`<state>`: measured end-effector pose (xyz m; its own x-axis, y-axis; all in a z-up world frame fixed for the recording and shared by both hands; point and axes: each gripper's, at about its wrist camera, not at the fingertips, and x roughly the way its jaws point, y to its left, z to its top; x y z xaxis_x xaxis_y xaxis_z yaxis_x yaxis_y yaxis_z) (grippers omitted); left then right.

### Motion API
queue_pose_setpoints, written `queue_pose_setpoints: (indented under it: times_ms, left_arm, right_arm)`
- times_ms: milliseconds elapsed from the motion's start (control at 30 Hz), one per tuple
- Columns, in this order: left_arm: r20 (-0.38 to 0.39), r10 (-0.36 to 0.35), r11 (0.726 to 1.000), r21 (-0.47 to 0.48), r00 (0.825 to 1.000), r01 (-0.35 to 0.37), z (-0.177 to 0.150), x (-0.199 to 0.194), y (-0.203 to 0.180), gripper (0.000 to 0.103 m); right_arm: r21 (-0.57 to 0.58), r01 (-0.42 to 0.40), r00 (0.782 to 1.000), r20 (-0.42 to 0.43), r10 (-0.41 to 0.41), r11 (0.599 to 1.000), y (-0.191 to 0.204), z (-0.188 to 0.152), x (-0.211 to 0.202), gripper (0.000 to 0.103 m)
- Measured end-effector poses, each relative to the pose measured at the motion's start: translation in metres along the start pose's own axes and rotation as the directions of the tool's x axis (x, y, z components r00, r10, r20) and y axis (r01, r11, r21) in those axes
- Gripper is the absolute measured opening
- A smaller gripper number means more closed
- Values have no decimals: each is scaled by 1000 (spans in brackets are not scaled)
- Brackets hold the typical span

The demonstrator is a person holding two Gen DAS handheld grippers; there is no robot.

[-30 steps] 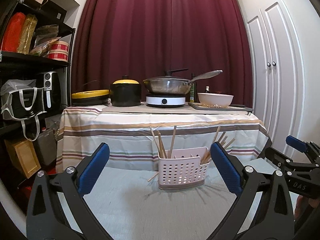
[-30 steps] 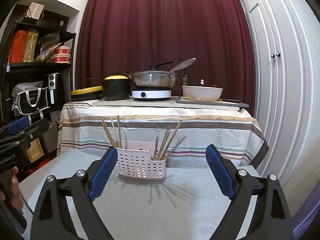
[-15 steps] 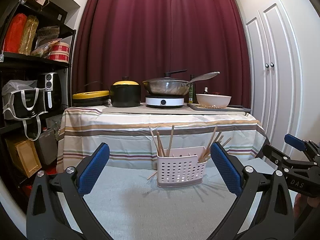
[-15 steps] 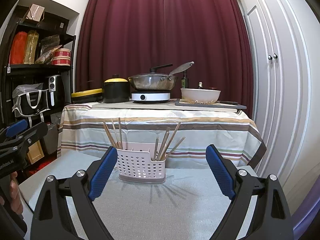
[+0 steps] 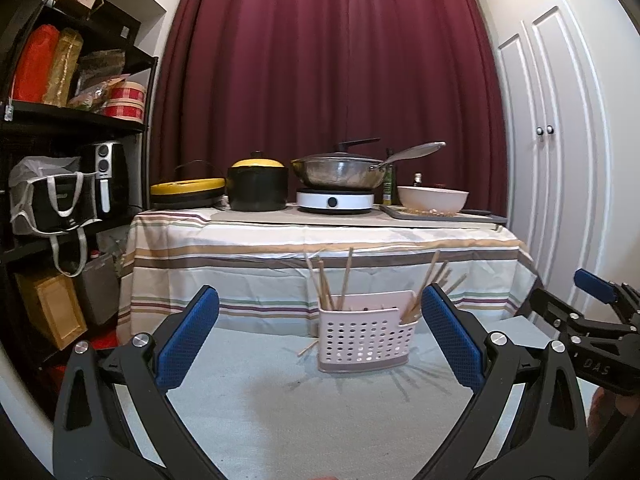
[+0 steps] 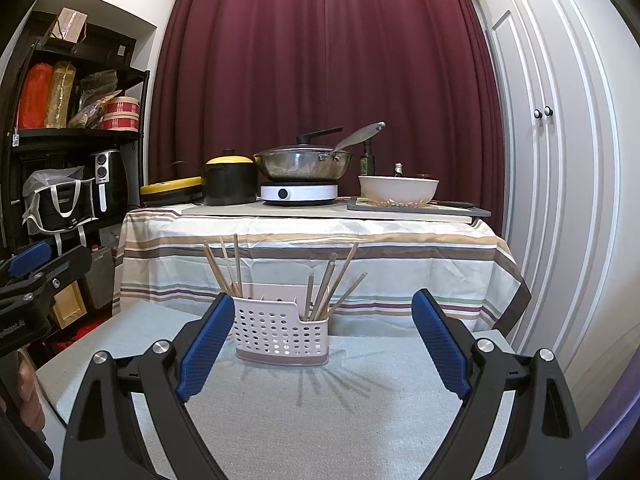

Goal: Organize utensils

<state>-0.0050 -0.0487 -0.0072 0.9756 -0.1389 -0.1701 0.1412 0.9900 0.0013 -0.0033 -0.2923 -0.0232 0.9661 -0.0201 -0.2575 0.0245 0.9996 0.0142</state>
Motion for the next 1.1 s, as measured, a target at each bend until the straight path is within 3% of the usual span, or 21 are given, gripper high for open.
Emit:
queue_pose_setpoints:
  times_ms: [1100]
  left_arm:
    - [-26,-56,998,-6,998,56,-4,6,0,99]
  right_arm:
    - [-2,6,1000,-19,-7,1000,-2,-6,7,87]
